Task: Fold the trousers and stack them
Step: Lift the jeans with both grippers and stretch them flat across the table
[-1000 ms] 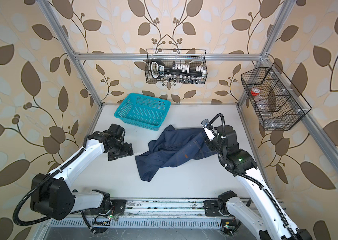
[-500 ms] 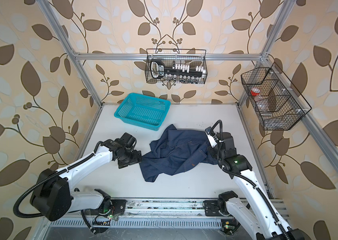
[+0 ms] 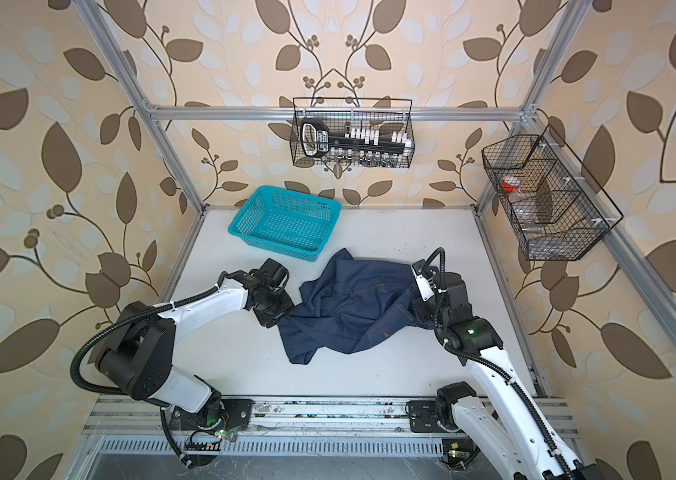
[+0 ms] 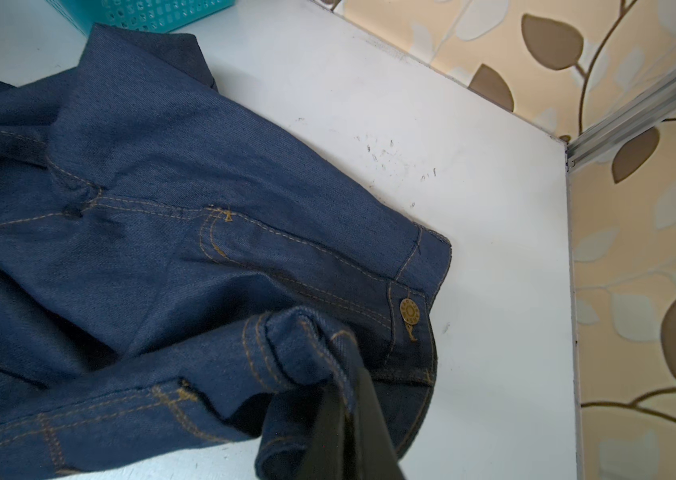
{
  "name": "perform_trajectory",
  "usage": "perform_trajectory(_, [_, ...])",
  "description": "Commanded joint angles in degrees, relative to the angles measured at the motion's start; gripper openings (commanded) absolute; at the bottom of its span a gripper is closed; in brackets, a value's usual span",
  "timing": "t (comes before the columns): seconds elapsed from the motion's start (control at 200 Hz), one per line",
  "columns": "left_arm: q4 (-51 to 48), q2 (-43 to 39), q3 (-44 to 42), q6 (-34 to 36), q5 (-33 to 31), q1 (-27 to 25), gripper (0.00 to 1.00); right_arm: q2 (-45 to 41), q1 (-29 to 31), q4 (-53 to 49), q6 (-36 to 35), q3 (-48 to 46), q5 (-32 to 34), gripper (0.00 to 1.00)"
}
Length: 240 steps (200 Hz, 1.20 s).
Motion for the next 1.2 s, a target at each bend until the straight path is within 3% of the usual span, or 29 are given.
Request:
perform_trajectory(0.0, [3.3,1.8,0.9,-2.4,2.1,-0.5,0.38,-1.4,-0.2,-0.9,-0.6,-0.1,-0.2,0.00])
perform_trajectory(0.185, [0.9,0.9,3.2,-0.4,0.8,-0.5,0.00,-2.0,-0.3,-2.6,-2.1,1.9,0.5,0.00])
perform_trajectory(0.5, [-17.5,-5.9,18.3,9.1,-11.3,1.2,0.00,0.5,-0.5,-2.2,-4.6,10.3,0.9,0.00])
perform_trajectory(0.805, [-36.0,-8.6,45.7,25.2,-33.4,6.7,0.00,6.8,-4.8,1.7,-8.8,23.1,-5.3,0.00])
perform_trajectory(0.935, [-38.8,-6.8,57.3,31.5,-38.0,10.9,0.00,10.7,-8.0,2.6,-8.4,30.7,-11.6,0.00])
perform_trajectory(1.045, [-42.0,-2.0,68.0,34.8,-41.3,11.5,0.00,13.8,-8.2,2.3,-8.5,37.2,-15.0,0.00])
perform_trajectory(1.12, [-44.0,-1.7,70.6,35.6,-43.1,11.5,0.00,13.9,-8.3,1.7,-8.4,39.7,-16.8,0.00])
perform_trajectory(1.194, [-43.9,-4.1,66.8,35.5,-44.5,11.5,0.00,12.8,-8.5,-0.7,-8.9,39.9,-18.1,0.00])
